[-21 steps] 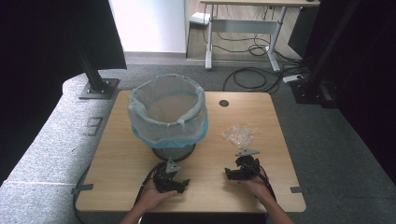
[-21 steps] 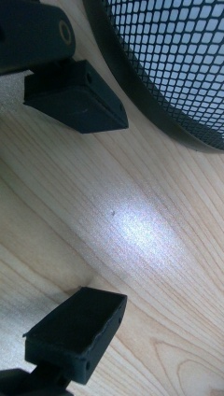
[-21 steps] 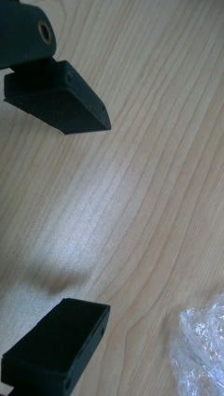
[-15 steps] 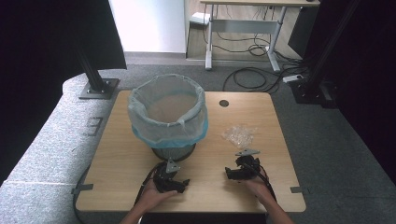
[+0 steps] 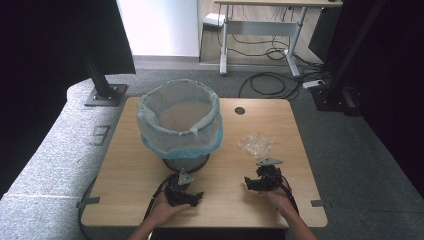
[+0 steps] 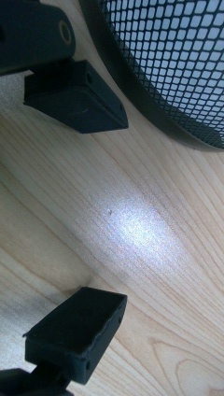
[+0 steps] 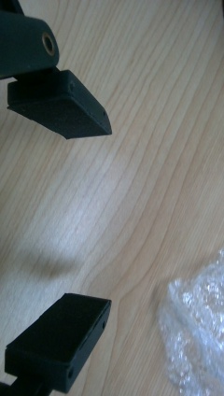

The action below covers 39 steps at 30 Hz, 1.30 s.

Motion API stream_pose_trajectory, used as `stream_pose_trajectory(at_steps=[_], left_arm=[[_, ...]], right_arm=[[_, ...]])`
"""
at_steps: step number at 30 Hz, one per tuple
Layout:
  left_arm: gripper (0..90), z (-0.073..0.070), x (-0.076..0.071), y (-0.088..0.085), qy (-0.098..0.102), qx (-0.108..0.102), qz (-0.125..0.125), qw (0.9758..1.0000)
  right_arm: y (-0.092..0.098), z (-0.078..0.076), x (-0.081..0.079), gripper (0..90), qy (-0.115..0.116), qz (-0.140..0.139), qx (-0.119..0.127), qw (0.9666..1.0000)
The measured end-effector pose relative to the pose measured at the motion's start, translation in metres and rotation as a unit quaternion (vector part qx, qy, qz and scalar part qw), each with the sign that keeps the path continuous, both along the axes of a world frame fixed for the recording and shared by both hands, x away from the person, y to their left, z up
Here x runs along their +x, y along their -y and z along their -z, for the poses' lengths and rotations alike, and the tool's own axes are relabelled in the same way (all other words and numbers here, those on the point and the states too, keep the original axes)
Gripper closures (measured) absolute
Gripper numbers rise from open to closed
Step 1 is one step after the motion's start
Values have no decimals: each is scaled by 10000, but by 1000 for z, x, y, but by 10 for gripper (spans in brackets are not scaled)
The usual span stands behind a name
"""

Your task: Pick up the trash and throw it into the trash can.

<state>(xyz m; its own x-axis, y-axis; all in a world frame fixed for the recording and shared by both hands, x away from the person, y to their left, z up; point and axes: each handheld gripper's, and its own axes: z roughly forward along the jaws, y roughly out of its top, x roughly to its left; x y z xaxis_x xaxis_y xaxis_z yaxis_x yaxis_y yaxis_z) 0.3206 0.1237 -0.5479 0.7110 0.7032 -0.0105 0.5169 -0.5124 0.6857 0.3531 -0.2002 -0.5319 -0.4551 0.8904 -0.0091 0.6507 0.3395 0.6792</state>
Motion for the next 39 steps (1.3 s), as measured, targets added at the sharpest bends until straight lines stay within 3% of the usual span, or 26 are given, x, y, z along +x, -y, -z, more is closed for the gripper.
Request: stream_pose_trajectory(at_steps=[26,32,39], left_arm=[[145,0,1,2,8,-5,12,10000],[145,0,2,3,10,6,9,10000],[145,0,2,3,10,3,4,10000]], right_arm=[[40,2,16,149,77,686,-122,9975],[46,3,19,154,214,727,-305,9967],[58,4,25,163,357,939,-163,9948]])
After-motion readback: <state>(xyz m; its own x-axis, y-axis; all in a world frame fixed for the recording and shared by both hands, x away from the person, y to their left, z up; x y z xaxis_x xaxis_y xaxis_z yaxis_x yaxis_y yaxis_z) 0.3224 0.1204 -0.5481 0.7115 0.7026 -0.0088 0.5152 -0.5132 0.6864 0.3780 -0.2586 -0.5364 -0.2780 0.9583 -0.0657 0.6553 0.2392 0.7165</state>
